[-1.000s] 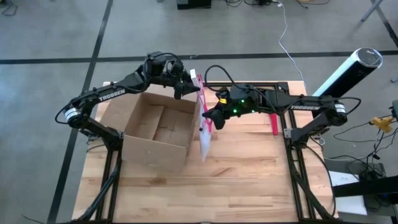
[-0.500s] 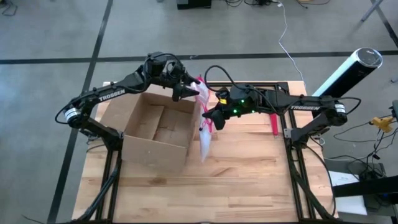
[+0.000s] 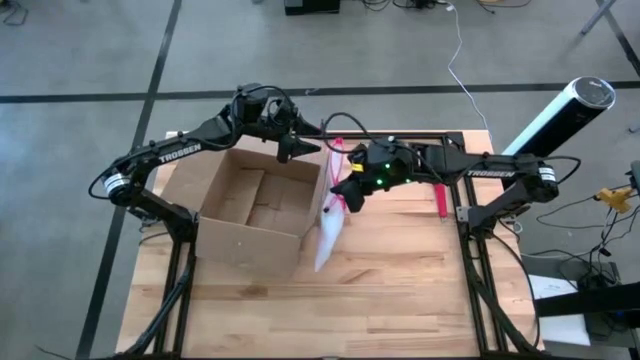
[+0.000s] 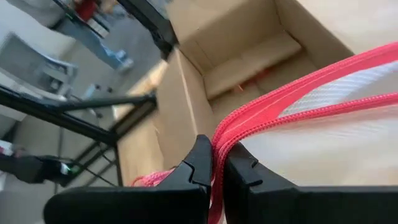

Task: Unpack boxes
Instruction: Put the red candy into the zip bag

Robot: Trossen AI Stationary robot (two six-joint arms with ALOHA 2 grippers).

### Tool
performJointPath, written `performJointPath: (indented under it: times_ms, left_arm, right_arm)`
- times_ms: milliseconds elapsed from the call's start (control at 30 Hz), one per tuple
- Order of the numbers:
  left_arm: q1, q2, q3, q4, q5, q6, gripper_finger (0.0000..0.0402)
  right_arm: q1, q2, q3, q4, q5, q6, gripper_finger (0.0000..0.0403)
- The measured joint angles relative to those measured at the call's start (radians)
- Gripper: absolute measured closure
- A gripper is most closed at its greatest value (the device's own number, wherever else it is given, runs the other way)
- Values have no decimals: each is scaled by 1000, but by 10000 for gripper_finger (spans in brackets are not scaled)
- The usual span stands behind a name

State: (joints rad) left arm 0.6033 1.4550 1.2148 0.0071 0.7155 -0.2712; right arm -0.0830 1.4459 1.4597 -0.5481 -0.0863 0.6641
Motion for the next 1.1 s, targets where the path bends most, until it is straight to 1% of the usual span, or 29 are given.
performJointPath:
  times_ms: [300, 467, 633, 700, 767, 867, 967, 1100]
  left_arm:
    - [0, -1, 0, -4, 1, 0, 47]
    - [0, -2, 0, -12, 9, 0, 47]
    - [1, -2, 0, -19, 20, 0, 47]
    - [2, -2, 0, -20, 22, 0, 47]
    - [7, -2, 0, -23, 24, 1, 47]
    - [17, -2, 0, -26, 28, 0, 47]
    - [31, -7, 0, -35, 29, 1, 47]
    - [50, -23, 0, -34, 30, 0, 47]
  right_arm:
    - [2, -10, 0, -375, 9, 42, 403]
    - [2, -36, 0, -550, 13, 54, 403]
    - [2, -58, 0, -718, 43, 67, 403]
    - [2, -51, 0, -709, 44, 56, 403]
    - [2, -37, -1, -650, 39, 43, 403]
    - [2, 1, -1, -487, 23, 26, 403]
    - [2, 59, -1, -373, -23, 15, 403]
    - [12, 163, -1, -381, -68, -9, 403]
